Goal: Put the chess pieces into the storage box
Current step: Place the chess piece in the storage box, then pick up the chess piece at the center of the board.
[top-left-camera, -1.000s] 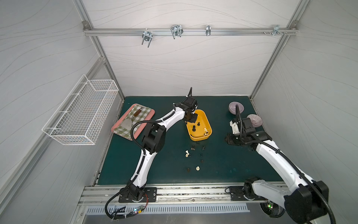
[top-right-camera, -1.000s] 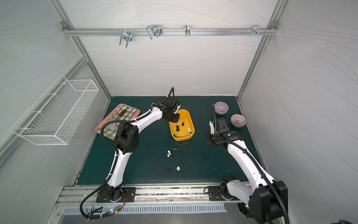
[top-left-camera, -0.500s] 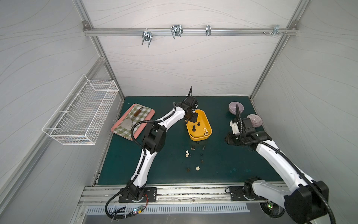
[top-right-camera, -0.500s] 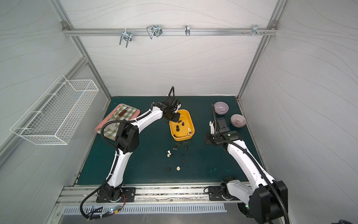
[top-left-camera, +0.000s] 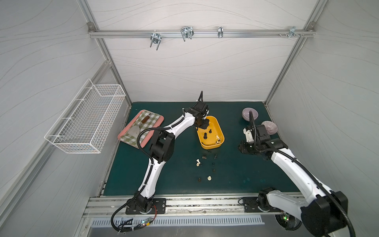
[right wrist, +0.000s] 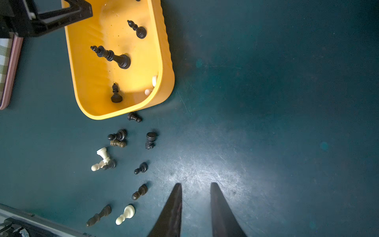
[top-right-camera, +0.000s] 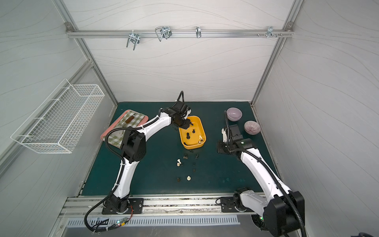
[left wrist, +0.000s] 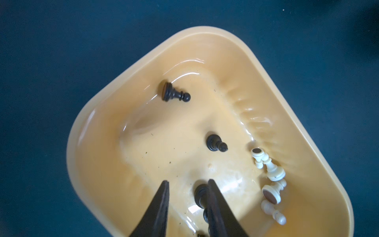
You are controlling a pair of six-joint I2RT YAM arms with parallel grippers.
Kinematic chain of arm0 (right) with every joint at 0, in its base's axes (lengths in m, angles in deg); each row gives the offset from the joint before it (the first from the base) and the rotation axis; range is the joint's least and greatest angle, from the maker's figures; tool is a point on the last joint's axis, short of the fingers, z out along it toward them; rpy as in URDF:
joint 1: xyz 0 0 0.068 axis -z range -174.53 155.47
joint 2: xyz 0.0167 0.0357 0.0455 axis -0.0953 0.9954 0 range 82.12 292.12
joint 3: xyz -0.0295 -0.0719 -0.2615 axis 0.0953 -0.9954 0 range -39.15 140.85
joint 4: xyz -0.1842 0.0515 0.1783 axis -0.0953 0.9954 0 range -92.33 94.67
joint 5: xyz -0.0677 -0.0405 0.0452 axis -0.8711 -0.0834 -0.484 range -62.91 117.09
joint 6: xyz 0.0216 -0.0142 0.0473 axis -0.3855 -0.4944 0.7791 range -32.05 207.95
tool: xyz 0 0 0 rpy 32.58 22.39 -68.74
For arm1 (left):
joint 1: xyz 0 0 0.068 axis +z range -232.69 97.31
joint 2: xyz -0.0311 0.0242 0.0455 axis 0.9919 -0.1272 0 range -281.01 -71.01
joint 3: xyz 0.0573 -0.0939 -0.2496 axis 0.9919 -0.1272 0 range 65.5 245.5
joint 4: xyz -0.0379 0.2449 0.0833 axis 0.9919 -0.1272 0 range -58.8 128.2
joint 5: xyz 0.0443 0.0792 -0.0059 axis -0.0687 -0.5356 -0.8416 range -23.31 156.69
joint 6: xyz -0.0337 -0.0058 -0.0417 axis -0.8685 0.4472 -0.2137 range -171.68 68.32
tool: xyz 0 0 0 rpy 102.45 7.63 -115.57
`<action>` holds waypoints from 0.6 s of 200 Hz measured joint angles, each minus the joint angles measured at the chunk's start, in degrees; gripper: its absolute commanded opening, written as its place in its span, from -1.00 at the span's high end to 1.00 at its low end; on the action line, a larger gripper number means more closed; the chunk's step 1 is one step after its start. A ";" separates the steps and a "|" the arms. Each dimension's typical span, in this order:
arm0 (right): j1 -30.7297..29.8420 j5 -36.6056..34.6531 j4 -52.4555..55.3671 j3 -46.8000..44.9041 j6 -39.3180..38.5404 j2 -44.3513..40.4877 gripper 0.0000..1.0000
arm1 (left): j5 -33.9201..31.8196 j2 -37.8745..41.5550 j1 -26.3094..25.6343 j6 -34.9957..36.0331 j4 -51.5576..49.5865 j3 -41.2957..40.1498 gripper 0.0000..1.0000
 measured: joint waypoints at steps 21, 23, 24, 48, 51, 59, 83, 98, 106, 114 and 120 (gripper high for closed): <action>-0.33 -0.04 0.02 0.00 -0.02 0.07 0.47 | 0.22 4.57 0.74 0.02 0.42 -3.65 0.33; -0.39 -0.04 0.04 0.00 -0.02 0.11 0.47 | 0.22 5.14 0.83 0.02 0.42 -4.04 0.33; -0.44 -0.04 0.04 0.00 -0.02 0.13 0.47 | 0.22 5.33 0.85 0.02 0.44 -4.17 0.33; -2.03 -0.83 0.15 0.17 -0.02 1.27 0.46 | 0.35 12.59 2.03 -0.02 2.54 -10.21 0.32; -2.43 -0.98 0.15 0.20 -0.02 1.53 0.46 | 0.35 13.73 2.23 -0.02 2.89 -11.23 0.32; -3.30 -1.18 0.17 0.26 -0.02 2.14 0.46 | 0.39 16.11 2.56 -0.07 3.30 -13.27 0.32; -6.23 -2.25 0.33 0.83 0.00 4.42 0.45 | 0.44 23.15 3.58 -0.15 5.09 -20.28 0.31; -8.07 -3.04 0.26 1.27 0.02 5.68 0.45 | 0.44 26.64 4.20 -0.50 6.03 -24.83 0.31; -9.20 -3.50 0.17 1.42 0.04 6.38 0.44 | 0.48 28.52 4.57 -0.87 6.82 -27.58 0.31; -10.36 -3.91 0.00 1.53 0.15 7.15 0.44 | 0.48 30.36 4.83 -1.31 7.21 -30.29 0.31; -11.17 -4.20 -0.17 1.53 0.37 7.69 0.43 | 0.48 31.56 5.01 -1.68 7.72 -32.17 0.30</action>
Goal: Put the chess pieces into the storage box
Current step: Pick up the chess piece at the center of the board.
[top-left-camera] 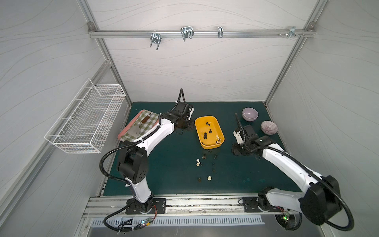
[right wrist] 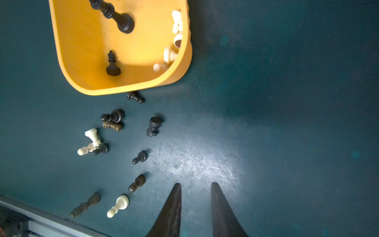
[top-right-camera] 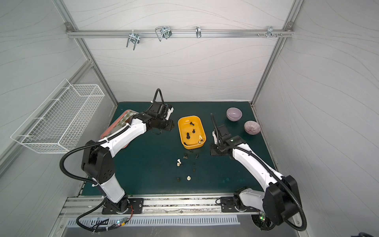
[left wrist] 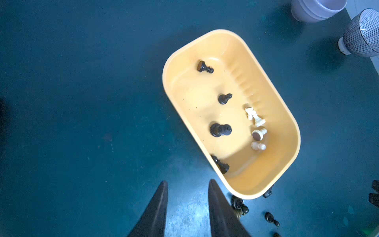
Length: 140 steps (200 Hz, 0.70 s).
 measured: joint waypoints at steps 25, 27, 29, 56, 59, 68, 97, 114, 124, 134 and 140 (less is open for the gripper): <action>-3.45 -1.31 -0.63 0.00 0.76 2.82 0.42 | 0.02 4.72 0.50 -1.49 0.63 -6.82 0.30; -3.72 -1.49 -0.70 0.00 0.81 3.06 0.42 | 0.02 4.98 0.52 -1.49 0.66 -7.23 0.30; -3.91 -1.55 -0.76 0.00 0.90 3.23 0.42 | 0.02 5.33 0.55 -1.60 0.66 -7.61 0.30; -7.10 -3.15 -2.25 0.00 2.45 5.49 0.41 | -0.02 8.96 0.61 -2.56 1.27 -11.63 0.30; -7.39 -3.30 -2.45 0.00 2.75 5.64 0.40 | -0.04 9.31 0.61 -2.58 1.33 -12.02 0.30; -8.28 -3.74 -3.06 0.00 3.39 6.21 0.39 | -0.04 10.49 0.61 -2.99 1.44 -13.27 0.29; -10.86 -5.22 -4.90 0.22 5.01 9.18 0.38 | -0.07 13.53 0.61 -3.91 1.73 -16.52 0.29; -12.33 -6.29 -5.73 0.74 5.97 11.32 0.35 | -0.09 14.73 0.61 -4.44 1.73 -18.12 0.29; -13.25 -6.95 -6.40 1.03 6.62 12.57 0.34 | -0.09 15.34 0.61 -4.76 1.77 -19.02 0.29; -13.99 -7.54 -6.88 1.38 7.06 13.60 0.33 | -0.09 16.00 0.61 -4.98 1.88 -20.02 0.28; -14.45 -7.91 -7.23 1.64 7.32 14.27 0.31 | -0.09 16.35 0.61 -5.16 1.92 -20.55 0.28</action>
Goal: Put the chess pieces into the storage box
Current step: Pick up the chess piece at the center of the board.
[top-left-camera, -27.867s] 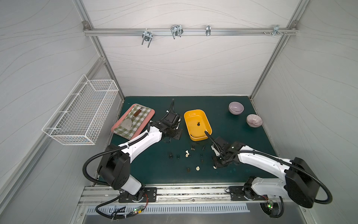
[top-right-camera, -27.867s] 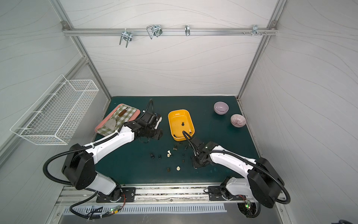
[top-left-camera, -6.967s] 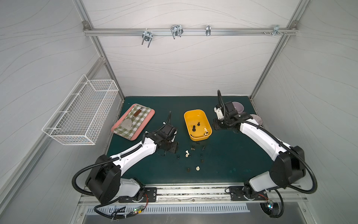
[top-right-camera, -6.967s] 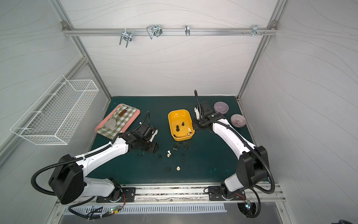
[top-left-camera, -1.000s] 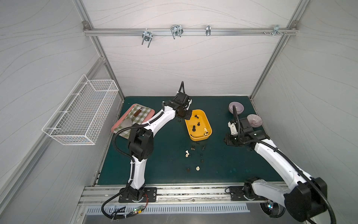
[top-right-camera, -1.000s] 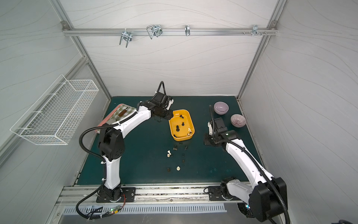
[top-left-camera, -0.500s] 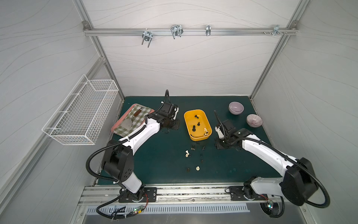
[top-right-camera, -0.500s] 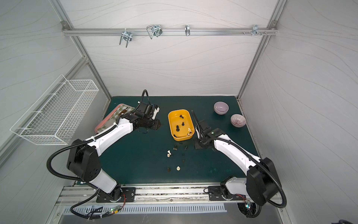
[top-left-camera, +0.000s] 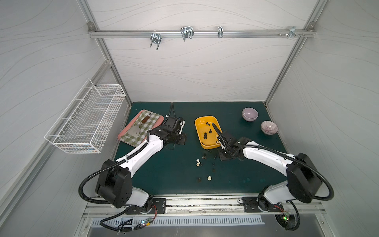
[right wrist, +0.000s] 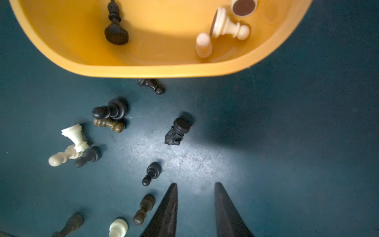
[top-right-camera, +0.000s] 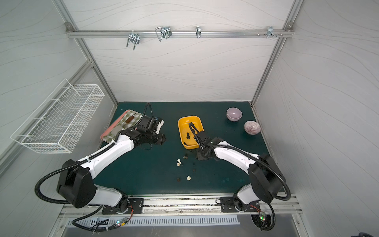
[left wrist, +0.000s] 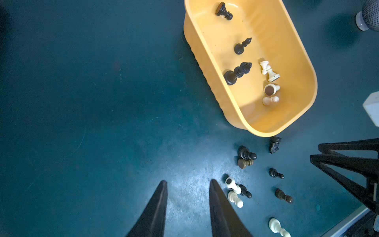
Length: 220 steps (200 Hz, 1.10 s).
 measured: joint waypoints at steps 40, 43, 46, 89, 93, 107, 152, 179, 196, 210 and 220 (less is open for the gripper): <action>-1.86 -1.86 -2.38 1.86 1.53 4.33 0.29 | -0.04 1.55 0.00 -0.87 0.20 -2.23 0.28; -1.95 -2.03 -2.62 1.99 1.66 4.74 0.29 | -0.04 1.62 0.00 -0.90 0.20 -2.32 0.28; -2.05 -2.10 -2.78 2.08 1.79 5.05 0.29 | -0.07 1.68 0.00 -0.92 0.22 -2.36 0.28; -3.37 -3.67 -4.11 3.85 2.51 10.10 0.29 | -0.17 2.64 0.00 -1.27 0.24 -3.67 0.27; -3.45 -3.82 -4.26 3.93 2.58 10.40 0.29 | -0.17 2.67 0.00 -1.29 0.26 -3.78 0.27; -3.61 -4.20 -4.68 4.24 2.91 11.37 0.29 | -0.17 2.67 0.00 -1.33 0.24 -4.07 0.27; -3.65 -5.18 -5.44 4.83 3.58 13.18 0.29 | -0.17 2.99 0.00 -1.51 0.22 -4.31 0.27; -3.65 -5.49 -5.60 4.83 3.76 14.29 0.30 | -0.17 3.08 0.00 -1.51 0.24 -4.31 0.26; -3.65 -5.51 -5.77 4.83 3.80 14.71 0.32 | -0.17 3.08 0.00 -1.51 0.22 -4.31 0.26; -3.65 -5.55 -5.97 4.83 3.78 14.75 0.34 | -0.17 3.08 0.00 -1.53 0.24 -4.31 0.26; -3.65 -5.57 -6.03 4.83 3.76 14.75 0.34 | -0.17 3.08 0.00 -1.53 0.22 -4.31 0.26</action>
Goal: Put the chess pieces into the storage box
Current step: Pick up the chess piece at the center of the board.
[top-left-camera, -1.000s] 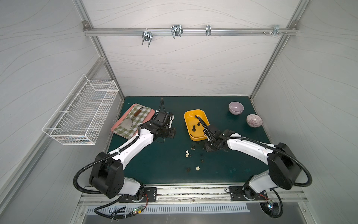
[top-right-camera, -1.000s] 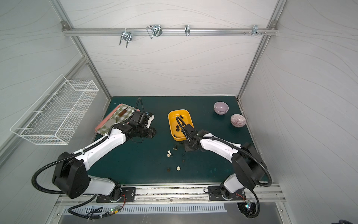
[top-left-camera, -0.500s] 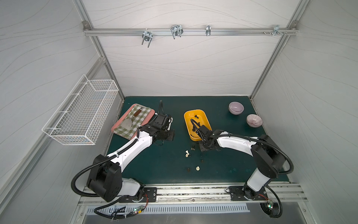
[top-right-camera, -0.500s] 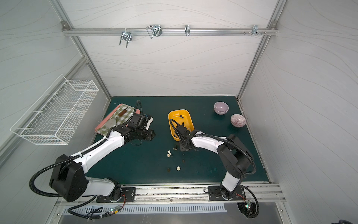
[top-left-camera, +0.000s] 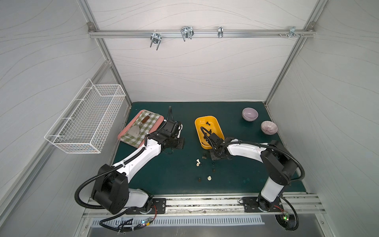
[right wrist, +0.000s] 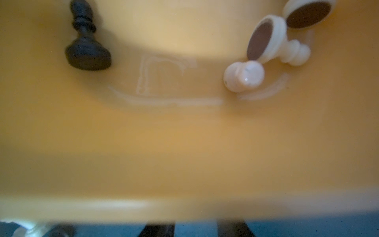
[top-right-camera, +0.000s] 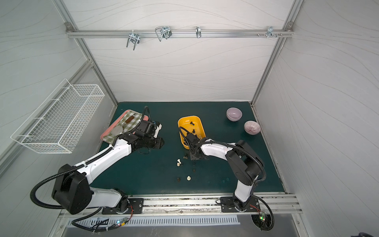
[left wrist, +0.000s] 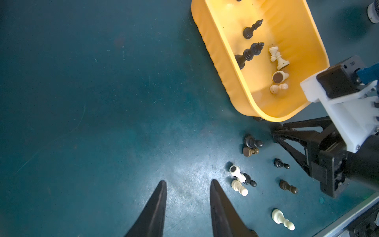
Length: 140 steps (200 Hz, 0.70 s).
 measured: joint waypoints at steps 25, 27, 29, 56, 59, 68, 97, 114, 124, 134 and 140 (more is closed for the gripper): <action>0.11 -0.04 -0.39 -0.46 -0.02 -0.04 0.34 | 0.02 0.00 0.00 -0.24 0.02 0.00 0.26; 0.17 -0.02 -0.48 -0.52 -0.04 -0.09 0.35 | 0.02 0.00 0.00 -0.24 0.02 0.00 0.26; 0.24 0.00 -0.52 -0.59 -0.04 -0.11 0.35 | 0.02 0.00 0.00 -0.26 0.00 0.00 0.26; 1.09 0.28 -1.31 -1.40 -0.26 -0.74 0.36 | 0.04 0.00 0.00 -0.42 0.00 0.00 0.26; 1.25 0.31 -1.36 -1.46 -0.31 -0.83 0.36 | 0.04 0.00 0.00 -0.42 0.02 0.00 0.26; 1.66 0.39 -1.42 -1.64 -0.37 -0.94 0.36 | 0.04 0.00 0.00 -0.44 0.00 0.00 0.26; 2.89 0.98 -1.92 -2.03 -0.57 -1.25 0.36 | 0.26 0.00 0.00 -0.44 0.00 0.00 0.25; 3.39 1.46 -2.25 -2.05 -0.83 -1.27 0.36 | 0.46 0.00 0.00 -0.42 0.00 0.00 0.25; 3.56 1.60 -2.43 -2.08 -1.01 -1.27 0.37 | 0.48 0.00 0.00 -0.44 0.00 0.00 0.25; 3.67 1.81 -2.56 -2.08 -1.33 -1.25 0.39 | 0.52 0.00 0.00 -0.44 0.00 0.00 0.25; 3.67 1.88 -2.56 -2.08 -1.44 -1.25 0.40 | 0.52 0.00 0.00 -0.44 0.00 0.00 0.25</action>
